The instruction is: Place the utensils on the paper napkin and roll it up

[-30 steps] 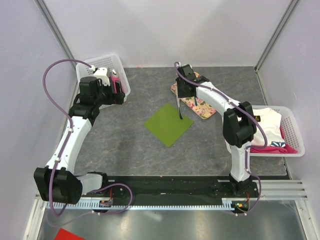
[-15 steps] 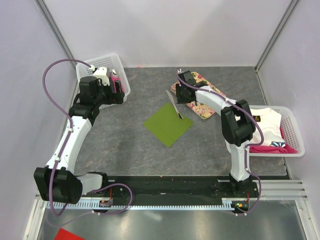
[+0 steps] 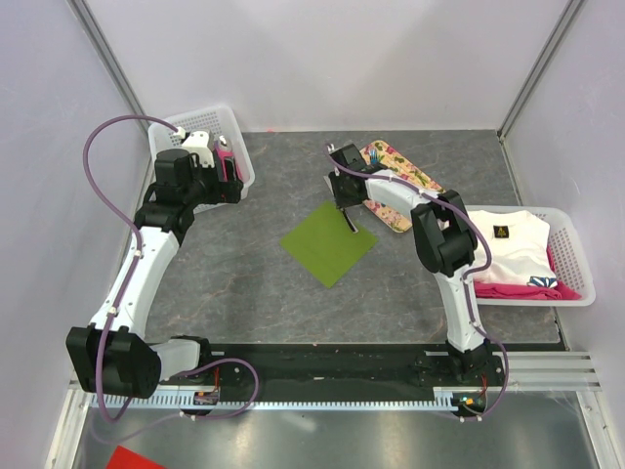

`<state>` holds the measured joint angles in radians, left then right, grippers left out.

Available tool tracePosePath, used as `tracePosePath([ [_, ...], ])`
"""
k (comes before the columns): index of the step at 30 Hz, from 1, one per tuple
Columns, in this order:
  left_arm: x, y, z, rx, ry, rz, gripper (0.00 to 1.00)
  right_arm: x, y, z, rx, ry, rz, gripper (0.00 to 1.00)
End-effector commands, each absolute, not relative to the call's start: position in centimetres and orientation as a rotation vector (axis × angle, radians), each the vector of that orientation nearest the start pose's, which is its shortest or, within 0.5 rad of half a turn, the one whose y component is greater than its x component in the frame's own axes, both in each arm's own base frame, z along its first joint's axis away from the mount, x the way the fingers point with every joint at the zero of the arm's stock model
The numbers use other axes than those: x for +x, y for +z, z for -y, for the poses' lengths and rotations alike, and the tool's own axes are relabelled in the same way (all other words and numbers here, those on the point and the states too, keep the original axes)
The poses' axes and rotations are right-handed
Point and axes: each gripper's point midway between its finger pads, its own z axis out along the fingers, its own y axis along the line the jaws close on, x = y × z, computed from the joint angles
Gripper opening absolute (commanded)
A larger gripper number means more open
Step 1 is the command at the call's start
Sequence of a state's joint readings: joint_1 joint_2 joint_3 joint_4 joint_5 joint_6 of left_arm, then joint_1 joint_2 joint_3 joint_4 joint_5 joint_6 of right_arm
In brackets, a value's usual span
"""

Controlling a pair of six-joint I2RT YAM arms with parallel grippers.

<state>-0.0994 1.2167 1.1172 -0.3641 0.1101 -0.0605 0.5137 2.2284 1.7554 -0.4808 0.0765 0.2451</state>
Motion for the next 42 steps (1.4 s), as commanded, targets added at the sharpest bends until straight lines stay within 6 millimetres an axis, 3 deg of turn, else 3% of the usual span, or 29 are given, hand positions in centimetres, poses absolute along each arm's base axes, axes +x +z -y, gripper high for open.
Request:
tracePosePath([
  [1,38.5,26.4,5.8,0.122,-0.197,-1.981,1.0,48.9,5.2,-26.6,-0.32,0.197,-2.455,0.35],
  [17,38.4,26.0,5.5,0.12,-0.179,-1.988,1.0,48.7,1.8,-25.5,-0.336,0.1,-2.531,0.28],
  [23,38.4,25.9,5.6,0.123,-0.186,-1.99,1.0,48.1,0.9,-25.6,-0.358,0.078,-2.578,0.32],
  [28,38.5,26.0,5.7,0.126,-0.186,-1.988,1.0,48.2,1.4,-25.4,-0.348,0.048,-2.574,0.21],
  [33,38.6,25.8,5.7,0.124,-0.189,-1.993,1.0,47.6,1.2,-25.9,-0.37,0.039,-2.581,0.2],
  [34,38.6,25.9,5.8,0.126,-0.19,-1.993,1.0,47.5,0.9,-25.8,-0.368,0.023,-2.585,0.16],
  [37,38.6,26.1,5.7,0.13,-0.184,-1.988,1.0,47.9,1.6,-25.5,-0.347,0.003,-2.565,0.01],
  [42,38.5,25.8,5.7,0.134,-0.187,-1.994,1.0,50.0,6.4,-25.5,-0.298,-0.01,-2.453,0.0],
])
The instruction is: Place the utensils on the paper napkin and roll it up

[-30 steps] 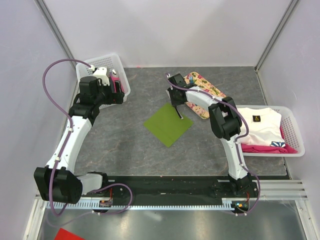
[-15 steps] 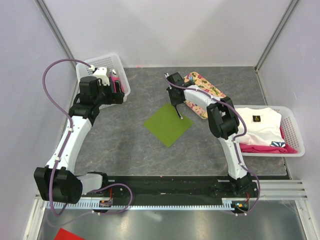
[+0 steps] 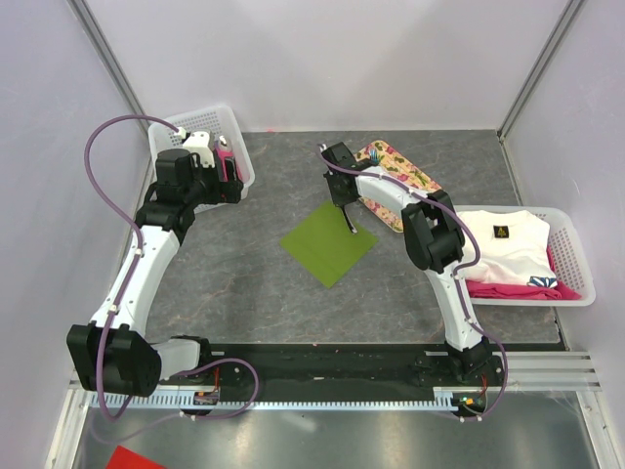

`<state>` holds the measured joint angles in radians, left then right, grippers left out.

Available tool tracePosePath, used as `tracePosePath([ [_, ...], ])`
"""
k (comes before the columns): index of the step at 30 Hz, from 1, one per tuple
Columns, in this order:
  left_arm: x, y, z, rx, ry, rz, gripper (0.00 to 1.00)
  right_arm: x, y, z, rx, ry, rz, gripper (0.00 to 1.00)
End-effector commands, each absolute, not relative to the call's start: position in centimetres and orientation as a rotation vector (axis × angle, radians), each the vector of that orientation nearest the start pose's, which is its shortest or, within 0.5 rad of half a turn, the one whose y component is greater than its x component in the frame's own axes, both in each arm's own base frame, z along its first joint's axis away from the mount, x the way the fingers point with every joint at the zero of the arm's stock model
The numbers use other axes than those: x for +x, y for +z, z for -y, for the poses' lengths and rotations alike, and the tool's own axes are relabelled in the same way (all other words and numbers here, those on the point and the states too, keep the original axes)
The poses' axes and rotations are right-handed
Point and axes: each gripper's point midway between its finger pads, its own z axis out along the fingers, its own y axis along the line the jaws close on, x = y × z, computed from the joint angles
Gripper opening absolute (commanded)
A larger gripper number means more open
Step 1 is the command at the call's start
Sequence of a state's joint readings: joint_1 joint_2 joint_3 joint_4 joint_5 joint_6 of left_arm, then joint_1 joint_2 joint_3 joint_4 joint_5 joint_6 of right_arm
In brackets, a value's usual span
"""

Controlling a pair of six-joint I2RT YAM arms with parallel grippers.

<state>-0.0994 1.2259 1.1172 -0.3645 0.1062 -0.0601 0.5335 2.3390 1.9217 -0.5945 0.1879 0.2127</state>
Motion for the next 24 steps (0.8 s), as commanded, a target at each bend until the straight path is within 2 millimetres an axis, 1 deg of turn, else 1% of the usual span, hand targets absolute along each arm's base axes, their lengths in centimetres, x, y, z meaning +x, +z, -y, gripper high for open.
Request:
tracePosePath([
  [1,38.4,25.7,5.8,0.135,-0.191,-1.997,1.0,50.2,7.2,-25.5,-0.29,-0.006,-2.437,0.0],
  [2,38.4,25.7,5.8,0.132,-0.191,-1.997,1.0,50.5,8.0,-25.6,-0.278,0.007,-2.421,0.0],
  [3,38.5,25.6,5.8,0.131,-0.191,-1.999,1.0,50.7,9.4,-25.7,-0.261,0.033,-2.395,0.0],
  [4,38.5,25.5,5.8,0.129,-0.195,-2.002,1.0,50.6,9.7,-25.8,-0.256,0.046,-2.39,0.0],
  [6,38.5,25.6,5.9,0.125,-0.2,-2.002,1.0,50.5,11.0,-26.5,-0.247,0.101,-2.371,0.0],
  [9,38.6,25.7,5.9,0.127,-0.203,-1.999,1.0,50.2,12.1,-26.8,-0.226,0.145,-2.365,0.0],
  [11,38.6,25.8,5.9,0.125,-0.199,-1.996,1.0,49.7,12.2,-26.9,-0.209,0.168,-2.374,0.0],
  [12,38.7,25.9,5.9,0.126,-0.197,-1.995,1.0,49.3,12.6,-27.2,-0.209,0.193,-2.376,0.0],
  [14,38.6,25.7,5.9,0.126,-0.197,-1.999,1.0,48.8,12.6,-27.3,-0.188,0.221,-2.389,0.0],
  [15,38.7,25.8,5.9,0.126,-0.197,-1.998,1.0,48.5,13.2,-27.6,-0.18,0.242,-2.386,0.0],
  [16,38.7,25.7,5.9,0.126,-0.199,-1.999,1.0,47.9,13.0,-27.9,-0.158,0.273,-2.403,0.0],
  [17,38.7,25.7,6.0,0.129,-0.202,-2.0,1.0,47.5,13.5,-28.1,-0.146,0.288,-2.402,0.0],
  [18,38.7,25.7,6.0,0.129,-0.202,-2.001,1.0,46.9,13.4,-28.5,-0.139,0.301,-2.412,0.0],
  [19,38.8,25.7,6.0,0.127,-0.205,-2.001,1.0,46.1,12.9,-28.7,-0.133,0.303,-2.432,0.0],
  [20,38.7,25.6,6.0,0.126,-0.206,-2.007,1.0,45.6,13.1,-29.1,-0.099,0.321,-2.438,0.0],
  [21,38.8,25.7,6.0,0.122,-0.206,-2.004,1.0,44.8,12.9,-29.8,-0.102,0.333,-2.449,0.0],
  [22,38.8,25.6,6.0,0.121,-0.209,-2.007,1.0,44.1,12.4,-30.0,-0.094,0.335,-2.469,0.0],
  [23,38.8,25.6,6.0,0.119,-0.208,-2.009,1.0,43.3,12.4,-30.7,-0.085,0.349,-2.477,0.0],
  [24,38.8,25.7,6.0,0.116,-0.207,-2.009,1.0,42.9,12.2,-31.0,-0.081,0.347,-2.483,0.0],
])
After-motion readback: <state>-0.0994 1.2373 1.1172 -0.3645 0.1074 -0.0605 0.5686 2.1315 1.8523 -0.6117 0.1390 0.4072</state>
